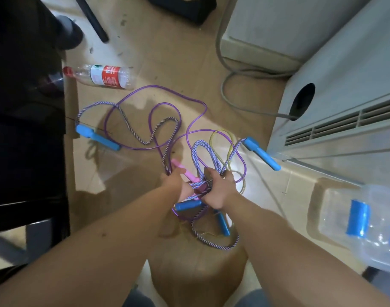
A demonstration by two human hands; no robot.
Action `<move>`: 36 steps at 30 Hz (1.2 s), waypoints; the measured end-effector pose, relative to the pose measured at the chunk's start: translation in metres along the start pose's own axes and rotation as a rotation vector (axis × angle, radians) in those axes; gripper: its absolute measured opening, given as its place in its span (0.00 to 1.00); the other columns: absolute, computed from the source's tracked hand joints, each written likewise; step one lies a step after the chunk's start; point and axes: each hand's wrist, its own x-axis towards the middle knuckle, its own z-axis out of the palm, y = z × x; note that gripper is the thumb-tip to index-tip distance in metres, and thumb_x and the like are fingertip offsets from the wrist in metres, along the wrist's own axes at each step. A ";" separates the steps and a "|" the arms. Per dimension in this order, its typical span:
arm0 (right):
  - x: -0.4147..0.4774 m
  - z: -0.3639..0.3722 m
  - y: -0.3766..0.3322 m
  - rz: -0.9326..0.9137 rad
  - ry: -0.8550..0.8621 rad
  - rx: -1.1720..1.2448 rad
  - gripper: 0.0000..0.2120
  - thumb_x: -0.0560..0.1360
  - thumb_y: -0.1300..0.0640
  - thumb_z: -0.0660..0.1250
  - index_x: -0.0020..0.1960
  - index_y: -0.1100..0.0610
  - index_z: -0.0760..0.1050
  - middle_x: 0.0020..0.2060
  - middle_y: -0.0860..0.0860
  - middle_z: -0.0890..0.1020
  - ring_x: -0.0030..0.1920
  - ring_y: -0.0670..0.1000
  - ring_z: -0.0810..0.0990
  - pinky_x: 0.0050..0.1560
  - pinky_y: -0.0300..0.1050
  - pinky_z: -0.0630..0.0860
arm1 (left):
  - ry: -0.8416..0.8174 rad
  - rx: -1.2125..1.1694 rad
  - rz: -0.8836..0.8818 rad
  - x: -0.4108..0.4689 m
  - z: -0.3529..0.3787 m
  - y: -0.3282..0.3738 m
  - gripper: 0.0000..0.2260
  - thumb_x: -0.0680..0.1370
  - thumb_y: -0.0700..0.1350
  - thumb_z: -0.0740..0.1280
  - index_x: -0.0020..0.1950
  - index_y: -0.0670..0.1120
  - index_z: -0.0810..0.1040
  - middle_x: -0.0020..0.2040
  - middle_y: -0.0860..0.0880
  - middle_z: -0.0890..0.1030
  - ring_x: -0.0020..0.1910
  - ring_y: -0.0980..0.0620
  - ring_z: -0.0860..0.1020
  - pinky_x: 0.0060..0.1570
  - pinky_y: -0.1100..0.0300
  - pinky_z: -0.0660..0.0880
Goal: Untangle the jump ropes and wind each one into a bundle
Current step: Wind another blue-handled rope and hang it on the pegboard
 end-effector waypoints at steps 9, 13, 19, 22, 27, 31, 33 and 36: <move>-0.007 0.009 -0.015 -0.063 -0.135 -0.031 0.35 0.74 0.59 0.70 0.78 0.53 0.61 0.61 0.54 0.80 0.56 0.54 0.79 0.55 0.42 0.75 | -0.131 0.343 0.219 -0.027 -0.014 -0.002 0.09 0.78 0.36 0.67 0.58 0.44 0.75 0.48 0.47 0.75 0.42 0.49 0.76 0.42 0.63 0.72; -0.021 -0.004 -0.021 -0.093 -0.076 -0.034 0.19 0.72 0.60 0.69 0.62 0.51 0.77 0.51 0.51 0.84 0.53 0.56 0.82 0.54 0.47 0.79 | -0.207 0.465 0.358 -0.047 -0.028 0.009 0.10 0.80 0.35 0.64 0.60 0.41 0.78 0.33 0.47 0.73 0.15 0.60 0.67 0.18 0.70 0.64; -0.052 -0.041 -0.028 -0.193 0.058 -0.159 0.02 0.76 0.53 0.67 0.47 0.52 0.75 0.43 0.50 0.80 0.50 0.57 0.79 0.39 0.42 0.68 | -0.213 0.489 0.509 -0.084 -0.040 0.034 0.08 0.79 0.39 0.68 0.58 0.41 0.79 0.31 0.49 0.71 0.16 0.59 0.66 0.19 0.68 0.65; -0.070 -0.065 -0.030 -0.156 0.119 -0.250 0.14 0.77 0.52 0.67 0.59 0.59 0.77 0.53 0.58 0.81 0.57 0.60 0.79 0.47 0.44 0.74 | -0.167 0.444 0.540 -0.105 -0.047 0.047 0.09 0.77 0.38 0.71 0.56 0.43 0.78 0.35 0.48 0.75 0.24 0.55 0.72 0.23 0.65 0.70; -0.112 -0.104 -0.032 -0.074 0.137 -0.281 0.12 0.73 0.59 0.66 0.32 0.59 0.72 0.28 0.57 0.79 0.29 0.56 0.76 0.32 0.44 0.77 | -0.167 0.583 0.546 -0.142 -0.054 0.045 0.11 0.76 0.38 0.70 0.57 0.45 0.79 0.36 0.46 0.78 0.32 0.50 0.75 0.37 0.59 0.76; -0.147 -0.124 -0.036 -0.147 0.172 -0.087 0.09 0.68 0.61 0.67 0.41 0.65 0.82 0.37 0.61 0.86 0.31 0.55 0.78 0.41 0.55 0.85 | -0.114 0.837 0.652 -0.191 -0.054 0.039 0.20 0.75 0.45 0.72 0.66 0.47 0.76 0.55 0.48 0.77 0.44 0.50 0.76 0.46 0.62 0.74; -0.168 -0.132 -0.043 -0.219 0.191 0.027 0.06 0.71 0.60 0.70 0.39 0.61 0.83 0.33 0.55 0.85 0.32 0.54 0.77 0.39 0.52 0.83 | -0.169 0.918 0.645 -0.219 -0.055 0.034 0.26 0.73 0.47 0.73 0.70 0.50 0.72 0.51 0.51 0.77 0.40 0.53 0.77 0.38 0.63 0.74; -0.204 -0.145 -0.056 -0.330 0.201 0.149 0.07 0.73 0.60 0.70 0.36 0.56 0.81 0.29 0.49 0.83 0.32 0.49 0.77 0.35 0.44 0.80 | -0.246 0.905 0.711 -0.252 -0.056 0.027 0.31 0.70 0.48 0.73 0.72 0.54 0.68 0.48 0.52 0.82 0.38 0.53 0.81 0.32 0.62 0.77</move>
